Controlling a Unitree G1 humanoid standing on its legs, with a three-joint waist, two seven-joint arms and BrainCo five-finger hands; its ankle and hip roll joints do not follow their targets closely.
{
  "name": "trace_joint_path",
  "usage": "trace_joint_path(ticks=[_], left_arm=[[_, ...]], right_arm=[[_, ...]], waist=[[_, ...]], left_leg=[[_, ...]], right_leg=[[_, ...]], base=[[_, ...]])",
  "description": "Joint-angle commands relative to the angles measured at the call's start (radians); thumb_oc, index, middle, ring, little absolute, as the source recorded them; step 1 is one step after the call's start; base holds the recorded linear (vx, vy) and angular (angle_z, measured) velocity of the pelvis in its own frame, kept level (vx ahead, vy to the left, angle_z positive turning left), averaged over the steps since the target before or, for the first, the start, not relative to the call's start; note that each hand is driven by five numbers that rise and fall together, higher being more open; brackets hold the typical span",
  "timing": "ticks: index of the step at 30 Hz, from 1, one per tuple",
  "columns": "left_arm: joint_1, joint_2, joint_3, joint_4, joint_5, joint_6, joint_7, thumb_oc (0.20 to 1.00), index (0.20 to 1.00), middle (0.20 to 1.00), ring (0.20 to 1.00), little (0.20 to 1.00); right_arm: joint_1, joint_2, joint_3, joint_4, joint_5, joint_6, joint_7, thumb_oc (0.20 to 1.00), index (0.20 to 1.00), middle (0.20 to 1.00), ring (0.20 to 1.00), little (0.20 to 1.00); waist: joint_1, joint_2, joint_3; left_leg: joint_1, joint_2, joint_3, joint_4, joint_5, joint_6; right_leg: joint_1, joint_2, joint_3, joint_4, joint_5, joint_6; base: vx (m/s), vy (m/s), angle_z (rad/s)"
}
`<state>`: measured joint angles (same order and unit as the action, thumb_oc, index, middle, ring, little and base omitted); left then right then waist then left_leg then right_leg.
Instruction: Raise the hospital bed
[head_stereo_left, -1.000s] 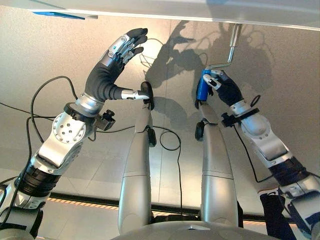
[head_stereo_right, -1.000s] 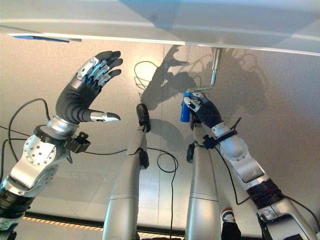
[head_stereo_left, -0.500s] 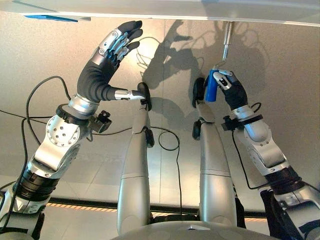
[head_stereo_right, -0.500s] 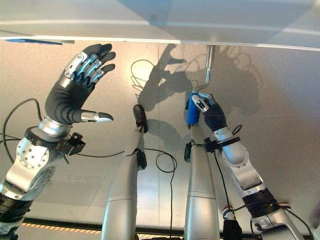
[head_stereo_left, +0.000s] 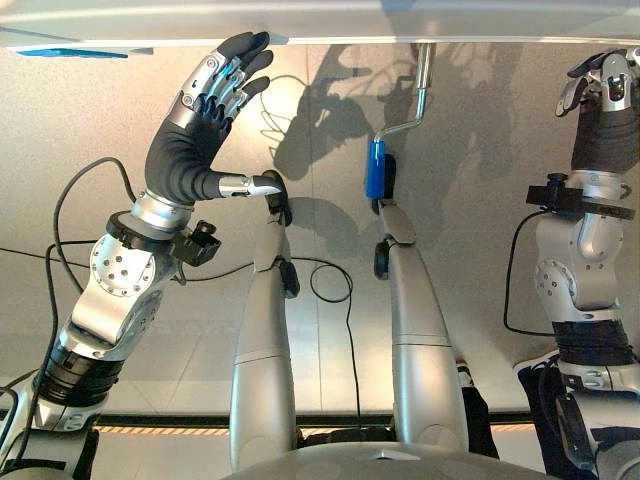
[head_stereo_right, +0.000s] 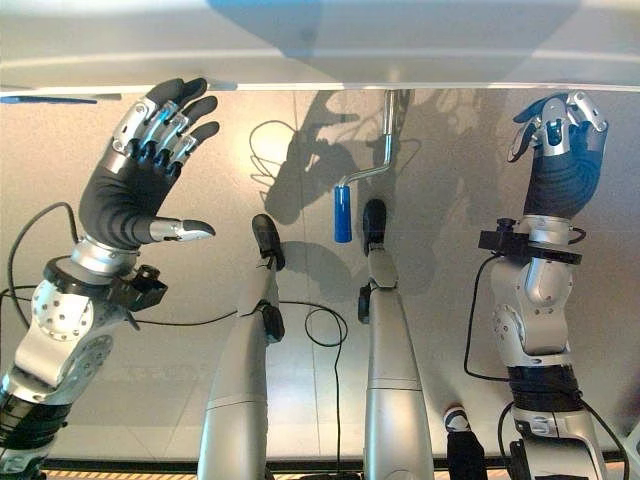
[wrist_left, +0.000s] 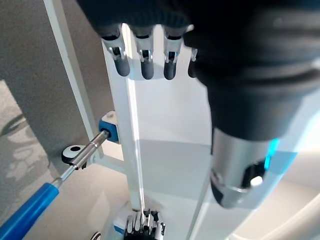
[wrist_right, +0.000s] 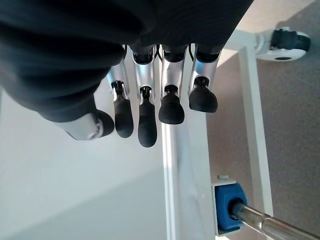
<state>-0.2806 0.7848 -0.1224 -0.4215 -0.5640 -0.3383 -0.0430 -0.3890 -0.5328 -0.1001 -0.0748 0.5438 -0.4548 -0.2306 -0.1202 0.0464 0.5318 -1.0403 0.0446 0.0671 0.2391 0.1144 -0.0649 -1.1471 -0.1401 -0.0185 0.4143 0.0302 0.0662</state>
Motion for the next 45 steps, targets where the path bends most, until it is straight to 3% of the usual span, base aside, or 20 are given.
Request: trace_joint_path(ticks=[1,5,6,7,9,14,15,18,24,28,29,34,37,45], left_arm=[[0.009,-0.004,0.043,-0.095,-0.003,-0.044,0.001,1.000,1.000,1.000,1.000,1.000],[0.004,-0.018,0.024,-0.080,0.023,-0.040,0.012,1.000,1.000,1.000,1.000,1.000],[0.005,-0.026,0.017,-0.071,0.034,-0.034,0.014,1.000,1.000,1.000,1.000,1.000],[0.010,-0.043,0.007,-0.053,0.035,-0.031,0.017,1.000,1.000,1.000,1.000,1.000],[0.013,-0.076,-0.019,-0.001,0.025,-0.030,0.021,1.000,1.000,1.000,1.000,1.000],[0.002,-0.207,-0.136,0.493,0.141,0.020,0.084,1.000,1.000,1.000,1.000,1.000],[0.002,-0.207,-0.136,0.493,0.141,0.020,0.084,1.000,1.000,1.000,1.000,1.000],[0.017,-0.297,-0.136,0.803,0.233,0.033,0.133,1.000,1.000,1.000,1.000,1.000],[0.039,-0.373,-0.120,1.143,0.361,0.059,0.190,1.000,1.000,1.000,1.000,1.000],[0.058,-0.403,-0.124,1.292,0.424,0.080,0.200,1.000,1.000,1.000,1.000,1.000],[0.071,-0.418,-0.130,1.386,0.474,0.098,0.189,1.000,1.000,1.000,1.000,1.000],[0.121,-0.437,-0.119,1.442,0.490,0.103,0.161,1.000,1.000,1.000,1.000,1.000],[0.171,-0.455,-0.088,1.451,0.470,0.097,0.144,1.000,1.000,1.000,1.000,1.000],[0.227,-0.487,-0.054,1.487,0.478,0.108,0.130,1.000,1.000,1.000,1.000,1.000]], right_arm=[[-0.005,0.000,-0.039,-0.027,0.013,-0.072,-0.031,0.200,0.200,0.200,0.200,0.200],[-0.003,0.010,-0.015,0.033,0.013,-0.064,-0.054,0.200,0.200,0.200,0.200,0.200],[0.004,0.020,-0.009,0.048,0.018,-0.058,-0.051,0.479,0.479,0.479,0.479,0.479],[0.012,0.030,0.000,0.068,0.022,-0.055,-0.050,1.000,1.000,1.000,1.000,1.000],[0.016,0.041,0.020,0.115,0.033,-0.053,-0.051,1.000,1.000,1.000,1.000,1.000],[0.041,0.085,0.071,0.356,0.100,0.004,-0.036,1.000,1.000,1.000,1.000,1.000],[0.041,0.085,0.071,0.356,0.100,0.004,-0.036,1.000,1.000,1.000,1.000,1.000],[0.052,0.120,0.103,0.525,0.134,0.044,-0.011,1.000,1.000,1.000,1.000,1.000],[0.086,0.168,0.117,0.713,0.150,0.092,0.020,1.000,1.000,1.000,1.000,1.000],[0.104,0.189,0.127,0.830,0.145,0.120,0.032,1.000,1.000,1.000,1.000,1.000],[0.113,0.199,0.134,0.937,0.141,0.148,0.053,1.000,1.000,1.000,1.000,1.000],[0.162,0.206,0.150,1.081,0.089,0.206,0.098,1.000,1.000,1.000,1.000,1.000],[0.233,0.211,0.186,1.155,-0.034,0.255,0.138,1.000,1.000,1.000,1.000,1.000],[0.342,0.252,0.215,1.214,-0.134,0.297,0.194,1.000,1.000,1.000,1.000,1.000]], waist=[[-0.001,-0.010,-0.012],[0.001,-0.011,-0.012],[0.001,-0.011,-0.012],[0.000,-0.014,-0.012],[-0.001,-0.015,-0.012],[0.000,-0.028,-0.012],[0.000,-0.028,-0.012],[0.011,-0.039,-0.012],[0.025,-0.051,-0.012],[0.032,-0.051,-0.062],[0.038,-0.048,-0.107],[0.049,-0.045,-0.189],[0.056,-0.051,-0.262],[0.059,-0.063,-0.377]], left_leg=[[0.041,-0.019,-0.010,0.094,-0.118,0.015],[0.050,-0.020,-0.011,0.096,-0.115,0.014],[0.060,-0.019,-0.010,0.095,-0.115,0.014],[0.072,-0.019,-0.010,0.096,-0.115,0.014],[0.099,-0.020,-0.012,0.087,-0.112,0.012],[0.313,-0.021,-0.012,0.011,-0.096,0.006],[0.313,-0.021,-0.012,0.011,-0.096,0.006],[0.481,-0.020,-0.019,-0.041,-0.093,0.002],[0.696,-0.013,-0.024,-0.098,-0.092,-0.003],[0.769,-0.012,-0.024,-0.126,-0.095,-0.006],[0.809,-0.012,-0.024,-0.143,-0.097,-0.008],[0.891,-0.009,-0.028,-0.176,-0.099,-0.009],[0.962,-0.006,-0.032,-0.205,-0.102,-0.010],[1.086,-0.002,-0.027,-0.280,-0.103,-0.009]], right_leg=[[0.077,0.012,-0.028,-0.083,0.043,0.089],[0.087,0.011,-0.032,-0.080,0.044,0.089],[0.097,0.010,-0.036,-0.079,0.043,0.089],[0.110,0.010,-0.041,-0.078,0.042,0.089],[0.138,0.008,-0.048,-0.084,0.041,0.089],[0.343,0.001,-0.073,-0.119,0.041,0.092],[0.343,0.001,-0.073,-0.119,0.041,0.092],[0.511,-0.002,-0.090,-0.158,0.037,0.092],[0.744,0.005,-0.109,-0.232,0.037,0.092],[0.831,0.009,-0.114,-0.273,0.033,0.092],[0.875,0.008,-0.117,-0.296,0.032,0.095],[0.960,0.014,-0.122,-0.336,0.029,0.097],[1.033,0.015,-0.132,-0.368,0.029,0.099],[1.156,0.019,-0.145,-0.434,0.030,0.102]], base=[[0.00,0.000,0.00],[0.00,0.000,0.00],[0.00,0.000,0.00],[0.00,0.000,0.00],[0.00,0.000,0.00],[0.00,0.000,0.00],[0.00,0.000,0.00],[0.01,-0.022,0.02],[0.04,-0.026,0.10],[0.10,0.005,0.03],[0.13,0.004,0.03],[0.11,0.014,0.06],[0.06,0.008,0.11],[0.07,0.017,0.05]])
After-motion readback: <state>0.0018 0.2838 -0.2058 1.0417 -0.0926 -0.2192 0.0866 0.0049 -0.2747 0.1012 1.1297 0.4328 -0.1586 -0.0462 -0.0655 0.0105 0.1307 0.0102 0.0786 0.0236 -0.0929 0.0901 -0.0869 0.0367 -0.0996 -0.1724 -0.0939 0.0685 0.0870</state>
